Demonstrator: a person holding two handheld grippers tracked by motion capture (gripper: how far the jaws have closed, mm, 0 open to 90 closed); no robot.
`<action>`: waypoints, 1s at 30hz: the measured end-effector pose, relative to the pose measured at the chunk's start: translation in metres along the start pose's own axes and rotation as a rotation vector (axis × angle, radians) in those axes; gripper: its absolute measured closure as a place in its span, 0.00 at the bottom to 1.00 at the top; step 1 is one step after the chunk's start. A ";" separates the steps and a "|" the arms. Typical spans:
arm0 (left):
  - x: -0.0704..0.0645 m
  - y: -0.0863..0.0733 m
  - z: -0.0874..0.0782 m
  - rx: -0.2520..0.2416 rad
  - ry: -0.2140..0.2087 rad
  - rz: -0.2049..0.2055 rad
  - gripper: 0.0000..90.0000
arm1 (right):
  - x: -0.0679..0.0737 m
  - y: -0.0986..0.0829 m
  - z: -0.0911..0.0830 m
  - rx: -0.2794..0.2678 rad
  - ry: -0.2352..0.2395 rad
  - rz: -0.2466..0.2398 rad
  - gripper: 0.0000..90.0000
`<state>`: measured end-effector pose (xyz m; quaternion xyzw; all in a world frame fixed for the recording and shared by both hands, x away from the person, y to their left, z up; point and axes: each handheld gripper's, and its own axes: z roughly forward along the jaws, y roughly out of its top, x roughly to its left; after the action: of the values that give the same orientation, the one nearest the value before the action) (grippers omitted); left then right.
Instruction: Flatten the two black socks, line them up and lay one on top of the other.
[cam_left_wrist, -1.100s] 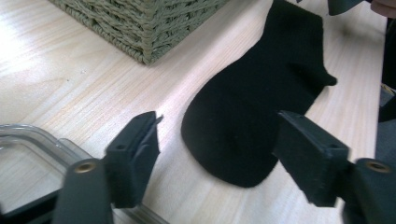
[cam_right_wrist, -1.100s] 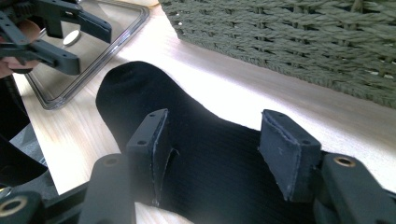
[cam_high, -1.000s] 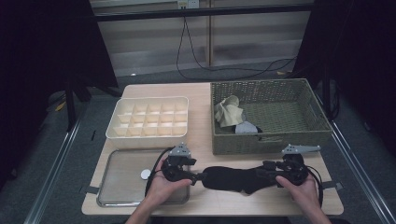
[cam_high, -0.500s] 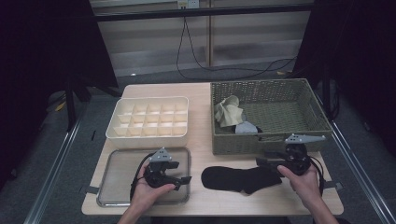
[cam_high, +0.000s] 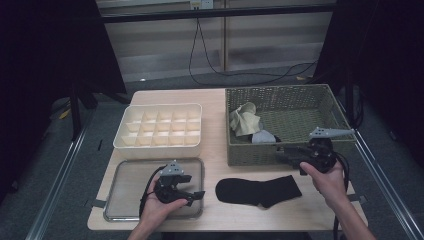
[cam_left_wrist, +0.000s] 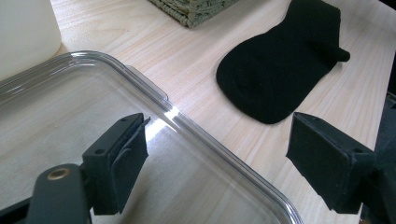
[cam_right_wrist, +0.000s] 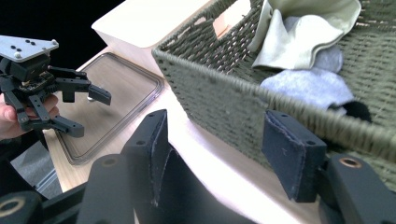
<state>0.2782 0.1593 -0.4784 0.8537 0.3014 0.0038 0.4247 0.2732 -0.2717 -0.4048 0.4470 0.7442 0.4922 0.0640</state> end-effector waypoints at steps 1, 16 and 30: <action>0.000 0.000 0.000 -0.002 0.002 0.000 0.22 | -0.001 0.003 0.000 0.007 -0.003 -0.001 0.46; 0.001 0.000 -0.004 -0.031 0.008 -0.007 0.22 | -0.022 0.062 0.005 0.072 -0.084 -0.027 0.53; 0.000 0.000 -0.002 -0.012 0.007 0.003 0.21 | -0.068 0.091 0.049 0.261 -0.141 -0.011 0.52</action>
<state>0.2777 0.1611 -0.4771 0.8515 0.3018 0.0094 0.4287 0.3944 -0.2776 -0.3809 0.4806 0.7981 0.3583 0.0601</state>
